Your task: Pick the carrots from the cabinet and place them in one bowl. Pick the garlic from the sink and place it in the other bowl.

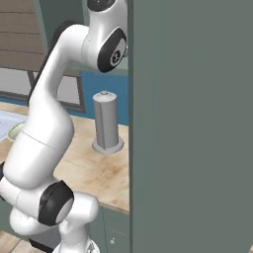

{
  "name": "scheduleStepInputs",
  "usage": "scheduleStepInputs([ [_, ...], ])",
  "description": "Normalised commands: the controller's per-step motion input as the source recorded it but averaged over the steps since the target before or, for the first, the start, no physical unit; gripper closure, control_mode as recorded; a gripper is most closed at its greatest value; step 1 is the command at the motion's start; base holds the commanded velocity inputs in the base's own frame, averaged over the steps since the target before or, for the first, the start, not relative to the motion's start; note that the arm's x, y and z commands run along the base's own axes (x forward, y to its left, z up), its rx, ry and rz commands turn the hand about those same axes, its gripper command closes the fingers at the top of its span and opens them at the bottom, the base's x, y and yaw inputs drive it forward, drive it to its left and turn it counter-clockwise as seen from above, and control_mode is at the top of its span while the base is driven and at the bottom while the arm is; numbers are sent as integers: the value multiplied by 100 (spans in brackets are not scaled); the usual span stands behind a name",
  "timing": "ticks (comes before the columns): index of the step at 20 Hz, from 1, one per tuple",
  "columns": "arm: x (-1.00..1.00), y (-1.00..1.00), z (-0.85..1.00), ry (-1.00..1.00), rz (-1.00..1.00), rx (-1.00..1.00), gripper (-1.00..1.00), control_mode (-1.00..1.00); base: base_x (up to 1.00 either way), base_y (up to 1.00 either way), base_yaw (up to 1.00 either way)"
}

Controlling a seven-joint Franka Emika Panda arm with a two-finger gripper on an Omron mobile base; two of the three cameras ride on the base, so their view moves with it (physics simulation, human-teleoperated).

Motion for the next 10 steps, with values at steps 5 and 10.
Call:
scheduleStepInputs([
  [5,88,-21,-1,0,0,-2,-100,-100,0,0,0],
  [10,64,-33,0,10,2,0,-100,-100,0,0,0],
])
